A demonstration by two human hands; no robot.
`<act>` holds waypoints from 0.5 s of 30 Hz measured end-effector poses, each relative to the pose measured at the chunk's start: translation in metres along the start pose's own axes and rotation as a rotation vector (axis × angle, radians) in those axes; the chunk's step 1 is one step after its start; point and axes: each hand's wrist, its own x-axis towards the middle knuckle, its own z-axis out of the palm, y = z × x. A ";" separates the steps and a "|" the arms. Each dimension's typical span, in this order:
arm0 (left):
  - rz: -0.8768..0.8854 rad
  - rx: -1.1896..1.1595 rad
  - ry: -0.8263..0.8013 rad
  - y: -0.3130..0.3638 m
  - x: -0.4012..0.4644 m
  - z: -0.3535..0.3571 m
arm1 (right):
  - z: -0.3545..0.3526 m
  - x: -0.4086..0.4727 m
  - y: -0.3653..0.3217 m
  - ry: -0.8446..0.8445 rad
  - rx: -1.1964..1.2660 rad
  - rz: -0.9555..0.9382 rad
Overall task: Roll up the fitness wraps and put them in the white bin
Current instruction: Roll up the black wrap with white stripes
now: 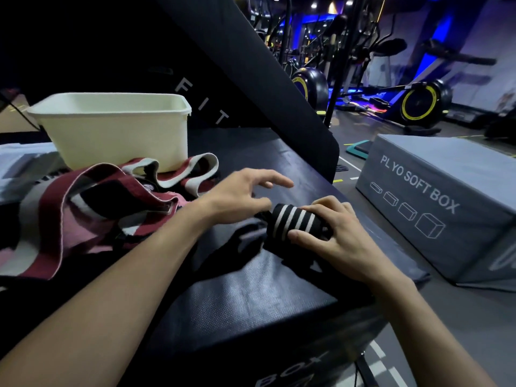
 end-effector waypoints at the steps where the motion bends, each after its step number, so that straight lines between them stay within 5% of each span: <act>1: 0.059 0.038 -0.013 0.005 -0.002 -0.004 | -0.001 0.001 0.000 -0.009 -0.015 0.015; 5: 0.239 0.210 -0.174 0.023 -0.005 0.007 | -0.001 0.005 0.000 -0.050 -0.045 0.090; 12: 0.248 0.317 -0.062 0.014 0.002 0.022 | -0.001 -0.001 0.011 -0.087 -0.054 0.075; 15: 0.222 0.280 -0.074 0.013 0.001 0.023 | -0.005 -0.006 0.019 -0.024 0.119 0.001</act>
